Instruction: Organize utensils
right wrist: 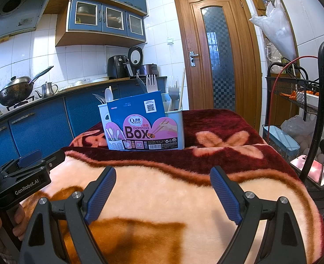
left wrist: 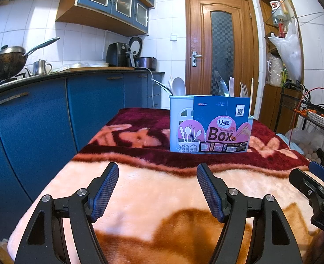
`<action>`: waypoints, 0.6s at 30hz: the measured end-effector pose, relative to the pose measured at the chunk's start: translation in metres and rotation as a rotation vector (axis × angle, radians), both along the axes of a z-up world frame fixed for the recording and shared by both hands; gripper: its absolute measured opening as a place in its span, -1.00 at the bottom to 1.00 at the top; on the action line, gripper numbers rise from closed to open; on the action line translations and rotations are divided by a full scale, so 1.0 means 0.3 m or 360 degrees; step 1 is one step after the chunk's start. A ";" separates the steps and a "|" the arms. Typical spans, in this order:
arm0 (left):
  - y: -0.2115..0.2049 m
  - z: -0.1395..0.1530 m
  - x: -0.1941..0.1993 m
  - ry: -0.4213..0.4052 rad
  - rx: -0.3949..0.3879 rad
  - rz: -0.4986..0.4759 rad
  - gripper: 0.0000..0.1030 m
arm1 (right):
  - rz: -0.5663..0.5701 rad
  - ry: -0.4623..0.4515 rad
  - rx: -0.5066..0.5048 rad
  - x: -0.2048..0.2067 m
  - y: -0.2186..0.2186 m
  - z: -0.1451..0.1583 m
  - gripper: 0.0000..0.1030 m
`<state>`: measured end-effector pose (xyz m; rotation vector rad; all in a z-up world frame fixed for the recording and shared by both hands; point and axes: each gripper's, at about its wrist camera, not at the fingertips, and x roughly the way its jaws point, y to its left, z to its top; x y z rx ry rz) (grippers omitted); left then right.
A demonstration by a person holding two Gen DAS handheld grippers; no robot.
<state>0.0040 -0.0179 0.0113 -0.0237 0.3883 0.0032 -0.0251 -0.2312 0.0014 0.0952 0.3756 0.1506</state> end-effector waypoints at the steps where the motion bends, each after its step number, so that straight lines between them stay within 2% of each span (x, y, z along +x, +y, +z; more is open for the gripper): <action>1: 0.000 0.000 0.000 -0.0001 0.0001 0.0001 0.46 | 0.0000 0.0000 0.0000 0.001 0.000 0.000 0.73; 18: -0.003 0.004 -0.001 0.0000 0.0005 -0.0001 0.46 | -0.0001 0.0000 0.0000 0.000 -0.001 -0.001 0.73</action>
